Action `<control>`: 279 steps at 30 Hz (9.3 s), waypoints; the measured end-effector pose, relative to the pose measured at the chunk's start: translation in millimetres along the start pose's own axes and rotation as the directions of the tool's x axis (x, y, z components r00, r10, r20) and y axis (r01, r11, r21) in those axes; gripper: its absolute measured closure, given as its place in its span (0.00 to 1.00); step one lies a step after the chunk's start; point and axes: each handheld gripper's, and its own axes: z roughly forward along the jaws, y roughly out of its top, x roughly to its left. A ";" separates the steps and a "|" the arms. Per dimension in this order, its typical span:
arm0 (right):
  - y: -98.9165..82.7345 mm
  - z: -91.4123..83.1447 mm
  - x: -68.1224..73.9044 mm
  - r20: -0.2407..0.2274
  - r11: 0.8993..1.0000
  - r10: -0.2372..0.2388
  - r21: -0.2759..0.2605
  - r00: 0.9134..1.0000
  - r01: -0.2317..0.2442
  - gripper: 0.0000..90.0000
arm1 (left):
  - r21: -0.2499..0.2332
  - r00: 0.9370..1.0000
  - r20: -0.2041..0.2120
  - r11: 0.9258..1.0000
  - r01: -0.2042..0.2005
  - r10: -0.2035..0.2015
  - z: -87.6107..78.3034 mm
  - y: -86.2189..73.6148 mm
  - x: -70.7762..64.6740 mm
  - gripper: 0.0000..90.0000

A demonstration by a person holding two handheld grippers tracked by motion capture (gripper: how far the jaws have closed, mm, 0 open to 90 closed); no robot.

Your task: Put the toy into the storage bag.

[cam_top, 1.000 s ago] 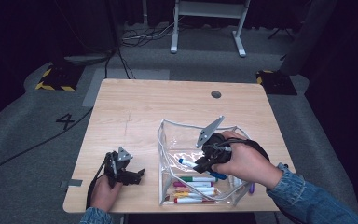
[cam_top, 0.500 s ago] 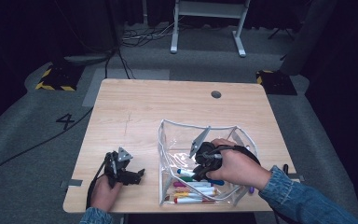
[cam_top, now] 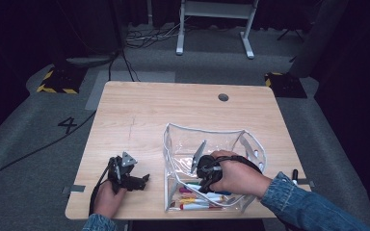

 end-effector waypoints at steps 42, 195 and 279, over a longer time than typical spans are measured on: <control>-66.9 -122.7 -8.0 0.233 0.883 0.193 -0.466 0.953 -0.066 0.54 | -0.001 1.000 0.000 1.000 0.003 -0.003 0.0 0.0 -0.2 0.00; -37.3 -117.7 18.3 0.110 0.923 0.133 -0.376 0.985 -0.083 0.86 | 0.001 1.000 -0.002 1.000 0.003 -0.003 0.1 0.1 -0.4 0.00; -25.2 -71.0 -14.3 0.227 0.942 0.045 -0.333 0.973 0.034 0.52 | 0.000 1.000 -0.003 1.000 0.006 -0.006 0.2 0.1 -0.6 0.00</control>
